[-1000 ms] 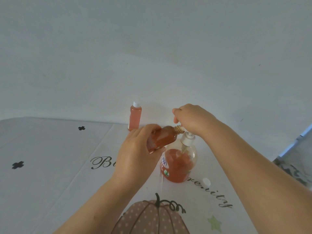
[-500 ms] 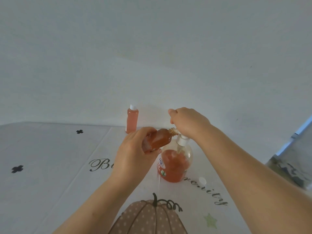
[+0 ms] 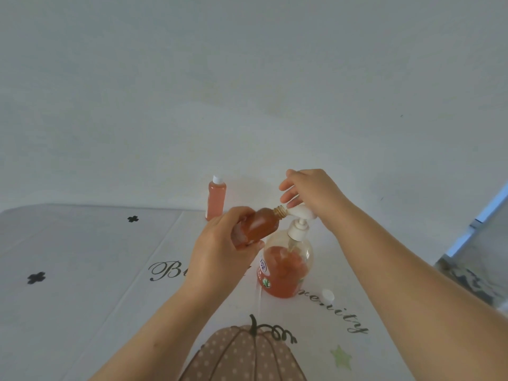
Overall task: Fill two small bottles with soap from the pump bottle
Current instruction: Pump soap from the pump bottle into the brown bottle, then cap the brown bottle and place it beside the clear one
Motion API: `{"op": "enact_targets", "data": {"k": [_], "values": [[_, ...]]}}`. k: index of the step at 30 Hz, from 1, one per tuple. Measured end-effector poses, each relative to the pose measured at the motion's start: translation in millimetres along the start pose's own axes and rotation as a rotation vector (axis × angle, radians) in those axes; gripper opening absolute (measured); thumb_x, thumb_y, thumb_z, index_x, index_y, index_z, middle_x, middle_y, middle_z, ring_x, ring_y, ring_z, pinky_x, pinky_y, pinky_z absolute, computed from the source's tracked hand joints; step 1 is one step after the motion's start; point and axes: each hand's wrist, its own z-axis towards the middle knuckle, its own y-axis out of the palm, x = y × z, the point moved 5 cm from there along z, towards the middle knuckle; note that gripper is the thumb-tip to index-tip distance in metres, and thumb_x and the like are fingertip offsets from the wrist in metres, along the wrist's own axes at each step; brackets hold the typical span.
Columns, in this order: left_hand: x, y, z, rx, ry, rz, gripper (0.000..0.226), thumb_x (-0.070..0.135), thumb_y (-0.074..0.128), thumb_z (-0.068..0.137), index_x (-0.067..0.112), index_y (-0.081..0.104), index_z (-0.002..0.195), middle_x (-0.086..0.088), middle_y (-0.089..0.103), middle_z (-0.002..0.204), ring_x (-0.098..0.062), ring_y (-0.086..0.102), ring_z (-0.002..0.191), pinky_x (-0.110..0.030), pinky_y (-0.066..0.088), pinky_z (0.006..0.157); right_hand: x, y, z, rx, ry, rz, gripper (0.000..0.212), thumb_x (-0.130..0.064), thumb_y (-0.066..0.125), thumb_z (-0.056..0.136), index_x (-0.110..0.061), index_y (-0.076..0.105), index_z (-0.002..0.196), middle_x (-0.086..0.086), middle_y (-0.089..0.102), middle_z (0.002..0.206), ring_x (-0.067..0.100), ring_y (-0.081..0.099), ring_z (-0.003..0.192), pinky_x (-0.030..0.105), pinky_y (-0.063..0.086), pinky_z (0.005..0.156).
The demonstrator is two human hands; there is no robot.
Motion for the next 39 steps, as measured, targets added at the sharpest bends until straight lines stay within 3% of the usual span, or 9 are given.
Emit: {"op": "enact_targets", "data": {"k": [5,11,18,22,25,27,30,33,39], "values": [[-0.3,-0.8,-2.0,-0.024,-0.083,-0.075,0.04,0.021,0.08,0.078,0.037,0.059,0.109,0.021,0.064,0.091,0.0,0.06,0.088,-0.015,0.046,0.073,4.1,-21.9,-10.3,0.07,-0.03,0.192,0.025,-0.019,0.051,0.098,-0.007,0.072,0.098,0.006,0.072,0.083,0.021,0.064,0.072,0.029,0.053,0.065],[6.9,-11.9,-13.7,-0.009,-0.153,-0.109,0.044,0.02,0.079,0.077,0.051,0.052,0.091,0.022,0.063,0.096,0.005,0.059,0.086,-0.016,0.044,0.068,37.7,-43.6,-31.8,0.104,-0.049,0.172,0.014,-0.013,0.057,0.097,-0.013,0.07,0.094,0.004,0.071,0.085,0.02,0.065,0.074,0.029,0.053,0.066],[15.3,-18.6,-44.1,0.009,-0.207,-0.197,0.042,0.022,0.082,0.075,0.047,0.058,0.097,0.022,0.065,0.094,0.008,0.058,0.084,-0.021,0.048,0.072,99.8,-44.5,-62.3,-0.007,-0.019,-0.129,0.011,-0.019,0.066,0.093,-0.024,0.068,0.103,0.001,0.07,0.101,0.021,0.068,0.089,0.042,0.057,0.09],[15.5,-11.2,-58.3,-0.025,-0.241,-0.235,0.04,0.022,0.083,0.074,0.045,0.061,0.096,0.024,0.061,0.073,-0.01,0.056,0.07,-0.034,0.053,0.07,123.7,-37.3,-79.4,-0.08,-0.013,-0.303,0.023,-0.024,0.069,0.093,-0.026,0.068,0.116,-0.003,0.066,0.108,0.017,0.062,0.095,0.029,0.047,0.079],[16.1,-2.6,-67.2,-0.056,-0.243,-0.213,0.037,0.021,0.083,0.073,0.039,0.063,0.1,0.014,0.055,0.068,-0.011,0.048,0.062,-0.037,0.051,0.065,138.8,-27.7,-88.6,-0.133,-0.018,-0.376,0.034,-0.026,0.071,0.091,-0.026,0.066,0.124,-0.005,0.064,0.109,0.016,0.062,0.098,0.025,0.043,0.076],[16.3,3.9,-73.2,-0.089,-0.24,-0.165,0.037,0.023,0.083,0.074,0.04,0.062,0.099,-0.001,0.06,0.077,-0.007,0.049,0.062,-0.028,0.052,0.066,148.0,-21.1,-93.7,-0.154,-0.021,-0.407,0.04,-0.029,0.072,0.09,-0.027,0.064,0.129,-0.006,0.062,0.11,0.015,0.061,0.099,0.026,0.043,0.081],[19.0,12.1,-81.6,-0.13,-0.227,-0.123,0.035,0.023,0.083,0.073,0.039,0.062,0.096,0.002,0.055,0.072,0.002,0.046,0.058,-0.009,0.04,0.056,155.5,-12.5,-96.5,-0.166,-0.032,-0.422,0.045,-0.029,0.072,0.091,-0.028,0.061,0.135,-0.007,0.058,0.11,0.013,0.058,0.098,0.025,0.041,0.082],[20.0,18.6,-89.2,-0.151,-0.24,-0.125,0.035,0.022,0.083,0.074,0.037,0.063,0.098,0.013,0.051,0.066,0.004,0.046,0.056,-0.006,0.037,0.055,155.8,-5.6,-96.3,-0.165,-0.077,-0.522,0.041,-0.029,0.07,0.093,-0.027,0.063,0.133,-0.002,0.062,0.116,0.018,0.06,0.104,0.026,0.043,0.084],[18.0,22.7,-93.3,-0.173,-0.218,-0.102,0.033,0.024,0.082,0.075,0.037,0.064,0.099,0.007,0.047,0.067,0.001,0.042,0.055,-0.01,0.037,0.055,153.6,-6.5,-99.3,-0.112,-0.099,-0.546,0.029,-0.024,0.067,0.093,-0.024,0.07,0.122,0.0,0.068,0.118,0.02,0.063,0.107,0.029,0.049,0.09]]}}
